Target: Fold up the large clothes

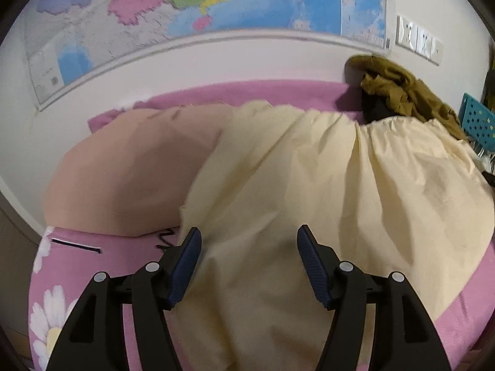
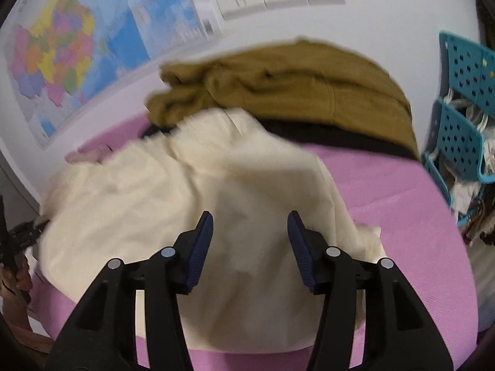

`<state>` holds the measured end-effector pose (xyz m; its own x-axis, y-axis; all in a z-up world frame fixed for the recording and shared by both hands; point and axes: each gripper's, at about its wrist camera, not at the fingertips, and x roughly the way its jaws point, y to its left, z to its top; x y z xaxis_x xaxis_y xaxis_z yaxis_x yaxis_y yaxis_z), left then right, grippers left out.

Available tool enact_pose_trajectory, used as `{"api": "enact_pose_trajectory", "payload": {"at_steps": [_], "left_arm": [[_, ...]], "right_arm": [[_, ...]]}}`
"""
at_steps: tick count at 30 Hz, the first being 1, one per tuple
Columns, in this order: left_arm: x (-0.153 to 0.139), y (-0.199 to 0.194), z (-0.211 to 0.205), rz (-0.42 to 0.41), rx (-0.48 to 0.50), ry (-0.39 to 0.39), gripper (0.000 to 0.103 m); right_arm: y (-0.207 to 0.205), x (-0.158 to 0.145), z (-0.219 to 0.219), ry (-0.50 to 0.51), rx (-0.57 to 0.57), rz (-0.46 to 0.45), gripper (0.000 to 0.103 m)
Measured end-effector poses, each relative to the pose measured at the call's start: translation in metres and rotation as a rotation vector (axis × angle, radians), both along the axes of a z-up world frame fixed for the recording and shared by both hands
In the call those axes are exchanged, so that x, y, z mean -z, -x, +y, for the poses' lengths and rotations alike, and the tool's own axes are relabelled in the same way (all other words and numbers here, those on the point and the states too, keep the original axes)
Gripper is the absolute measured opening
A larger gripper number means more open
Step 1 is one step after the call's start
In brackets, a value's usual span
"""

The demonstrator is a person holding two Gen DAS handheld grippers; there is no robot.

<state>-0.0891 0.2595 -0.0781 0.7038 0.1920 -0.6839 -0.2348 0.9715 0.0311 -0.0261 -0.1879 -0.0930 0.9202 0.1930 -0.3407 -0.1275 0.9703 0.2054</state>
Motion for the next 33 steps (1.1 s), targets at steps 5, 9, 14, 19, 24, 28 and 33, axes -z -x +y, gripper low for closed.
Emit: {"api": "enact_pose_trajectory", "payload": {"at_steps": [5, 9, 14, 19, 24, 28, 33], "left_arm": [[-0.007, 0.026, 0.006, -0.021, 0.001, 0.013, 0.064], [0.0, 0.034, 0.005, 0.004, -0.014, 0.02, 0.064], [0.006, 0.036, 0.003, 0.015, -0.024, 0.023, 0.064], [0.013, 0.033, 0.007, 0.031, -0.032, 0.05, 0.066], [0.015, 0.034, 0.009, 0.032, -0.036, 0.071, 0.066], [0.015, 0.036, 0.011, 0.027, -0.037, 0.087, 0.066], [0.013, 0.042, 0.01, 0.019, -0.037, 0.094, 0.066]], "right_arm": [[0.043, -0.028, 0.047, 0.096, -0.138, -0.15, 0.054], [0.047, -0.027, 0.101, 0.184, -0.315, -0.155, 0.055], [0.03, 0.001, 0.161, 0.273, -0.463, -0.07, 0.055], [0.003, 0.026, 0.173, 0.277, -0.452, 0.026, 0.056], [0.016, 0.009, 0.176, 0.298, -0.446, -0.005, 0.057], [0.04, -0.009, 0.193, 0.329, -0.511, -0.085, 0.06], [0.055, -0.008, 0.234, 0.413, -0.624, -0.112, 0.065]]}}
